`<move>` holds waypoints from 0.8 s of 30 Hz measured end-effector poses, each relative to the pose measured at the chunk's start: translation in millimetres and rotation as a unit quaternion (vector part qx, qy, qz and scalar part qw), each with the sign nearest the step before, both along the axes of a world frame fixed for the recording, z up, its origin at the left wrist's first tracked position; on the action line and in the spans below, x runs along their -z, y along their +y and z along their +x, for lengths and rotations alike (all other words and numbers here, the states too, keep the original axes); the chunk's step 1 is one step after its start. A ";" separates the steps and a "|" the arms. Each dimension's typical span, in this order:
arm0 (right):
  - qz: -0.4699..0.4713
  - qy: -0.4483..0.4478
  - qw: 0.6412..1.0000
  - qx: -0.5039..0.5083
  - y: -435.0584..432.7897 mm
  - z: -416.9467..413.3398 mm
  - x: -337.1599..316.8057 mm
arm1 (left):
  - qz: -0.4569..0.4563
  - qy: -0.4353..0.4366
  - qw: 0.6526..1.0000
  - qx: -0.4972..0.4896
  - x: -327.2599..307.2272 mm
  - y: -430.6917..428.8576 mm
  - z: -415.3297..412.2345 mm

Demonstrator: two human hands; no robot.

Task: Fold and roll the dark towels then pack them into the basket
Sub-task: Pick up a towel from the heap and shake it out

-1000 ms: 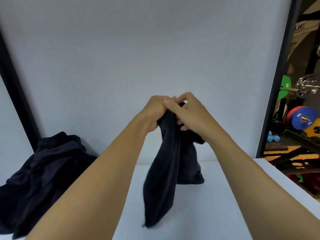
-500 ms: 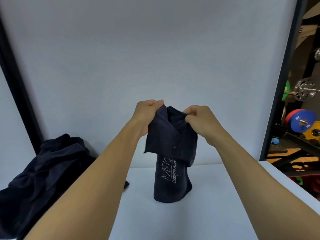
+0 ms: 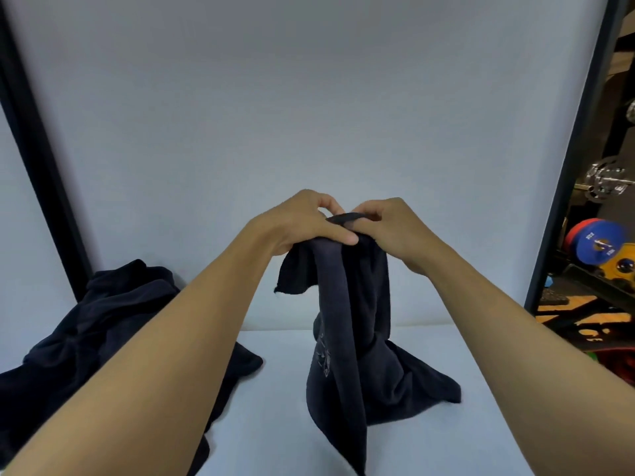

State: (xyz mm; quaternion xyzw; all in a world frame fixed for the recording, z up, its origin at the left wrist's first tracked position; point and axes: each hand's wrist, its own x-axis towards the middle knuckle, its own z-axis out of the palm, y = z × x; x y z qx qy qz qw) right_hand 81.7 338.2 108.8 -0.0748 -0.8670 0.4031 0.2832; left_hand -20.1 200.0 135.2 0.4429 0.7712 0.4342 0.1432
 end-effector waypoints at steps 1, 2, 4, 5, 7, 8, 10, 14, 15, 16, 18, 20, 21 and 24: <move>0.001 0.004 1.000 0.010 3.2 -1.7 1.3 | -0.049 0.023 0.998 -0.009 4.2 -3.3 -5.4; -0.006 0.019 1.000 0.023 6.9 -4.1 2.1 | -0.088 0.046 0.995 -0.022 8.9 -5.9 -10.0; -0.024 0.046 0.996 0.078 15.1 -5.1 3.6 | -0.073 0.056 0.994 -0.055 15.6 -8.7 -17.2; -0.013 0.041 0.992 0.120 19.7 -3.9 3.4 | -0.020 0.044 0.996 -0.071 16.7 -9.0 -21.7; 0.066 0.013 0.984 0.166 26.2 -1.3 4.9 | 0.084 0.044 0.991 -0.095 15.8 -8.2 -25.5; 0.091 0.008 0.986 0.138 23.8 -0.1 3.1 | 0.115 0.059 0.987 -0.094 14.0 -5.9 -24.2; 0.063 0.013 0.998 0.011 5.4 1.4 -8.3 | 0.145 0.091 0.983 -0.073 11.1 2.1 -15.1; 0.090 -0.025 0.995 -0.029 -4.0 -3.0 -26.8 | 0.185 0.055 0.978 -0.081 11.0 10.2 -1.6; 0.085 -0.023 0.996 -0.016 -1.3 -1.8 -27.3 | 0.177 0.007 0.982 -0.064 11.4 6.8 -4.9; 0.055 -0.008 0.998 -0.010 2.4 0.6 -27.0 | 0.142 -0.041 0.988 -0.033 12.3 0.7 -7.6; -0.014 0.030 0.999 0.014 12.3 4.6 -25.2 | 0.005 -0.073 0.997 0.016 17.1 -12.1 -12.0; -0.071 0.068 0.994 0.051 23.0 9.3 -23.6 | -0.115 -0.039 0.992 0.022 28.0 -18.3 -19.0; -0.098 0.083 0.989 0.075 31.2 10.7 -22.6 | -0.150 -0.020 0.988 0.010 34.4 -19.7 -24.3; -0.118 0.083 0.978 0.150 60.9 15.2 -13.7 | -0.194 0.039 0.978 -0.063 51.1 -25.7 -47.9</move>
